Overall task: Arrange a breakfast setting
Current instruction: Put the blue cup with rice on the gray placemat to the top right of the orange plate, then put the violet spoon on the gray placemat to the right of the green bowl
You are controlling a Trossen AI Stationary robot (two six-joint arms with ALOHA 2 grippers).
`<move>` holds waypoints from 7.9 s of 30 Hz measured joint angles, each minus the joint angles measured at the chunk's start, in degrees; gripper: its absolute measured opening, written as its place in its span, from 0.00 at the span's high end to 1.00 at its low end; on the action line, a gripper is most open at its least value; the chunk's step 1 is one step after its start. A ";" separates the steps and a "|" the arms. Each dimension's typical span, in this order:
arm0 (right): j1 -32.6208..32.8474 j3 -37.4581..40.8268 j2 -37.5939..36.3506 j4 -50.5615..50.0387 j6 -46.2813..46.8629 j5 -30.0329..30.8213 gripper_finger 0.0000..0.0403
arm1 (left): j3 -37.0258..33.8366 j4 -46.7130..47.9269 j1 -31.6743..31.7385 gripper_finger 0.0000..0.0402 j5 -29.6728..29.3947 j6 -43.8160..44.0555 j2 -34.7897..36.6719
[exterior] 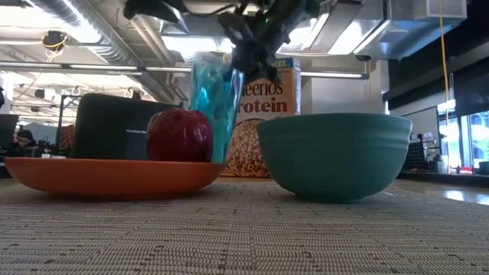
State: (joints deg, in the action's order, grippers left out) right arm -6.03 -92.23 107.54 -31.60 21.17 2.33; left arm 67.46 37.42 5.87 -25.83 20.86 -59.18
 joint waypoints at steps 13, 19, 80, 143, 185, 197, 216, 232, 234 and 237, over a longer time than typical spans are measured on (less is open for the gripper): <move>0.07 0.03 1.71 -2.61 4.24 0.39 1.00 | 0.09 4.53 -0.04 0.59 -0.41 2.64 2.97; 0.49 -0.02 1.71 -4.90 5.01 -1.48 0.99 | 0.09 4.64 -0.04 0.59 -0.33 3.04 2.97; -39.75 33.10 -30.38 -9.13 -14.19 -24.71 0.55 | 0.15 3.64 -7.19 0.59 -3.45 21.23 -10.58; -39.73 33.10 -29.68 -10.67 -16.99 -25.16 0.97 | 0.09 3.65 -8.41 0.59 -3.26 22.52 -10.56; -4.90 20.03 -48.28 32.21 -7.79 -9.43 0.95 | 0.09 -56.29 -7.32 0.49 -0.02 -7.96 -13.70; 2.73 20.09 -41.31 41.59 -9.79 -4.58 0.95 | 0.09 -53.13 -7.59 0.53 1.73 -7.54 -13.79; 2.65 19.77 -42.41 22.87 -9.75 -0.99 0.76 | 0.10 -41.85 -8.84 0.98 2.78 -10.40 -10.54; 2.73 10.38 -35.25 -0.19 10.57 -15.27 0.49 | 0.09 -13.04 -7.81 0.98 32.39 -8.13 -9.57; 3.64 10.39 -32.34 0.08 14.80 -18.65 0.51 | 0.09 -13.18 -7.06 0.97 29.94 0.75 -10.36; 5.29 10.45 -29.26 0.24 14.59 -19.88 0.53 | 0.09 -13.14 -4.86 0.97 31.05 10.30 -11.75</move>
State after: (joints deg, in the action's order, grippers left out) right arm -0.74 -81.78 78.28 -31.35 35.76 -17.55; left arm 67.55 24.28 1.00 5.23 31.15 -70.93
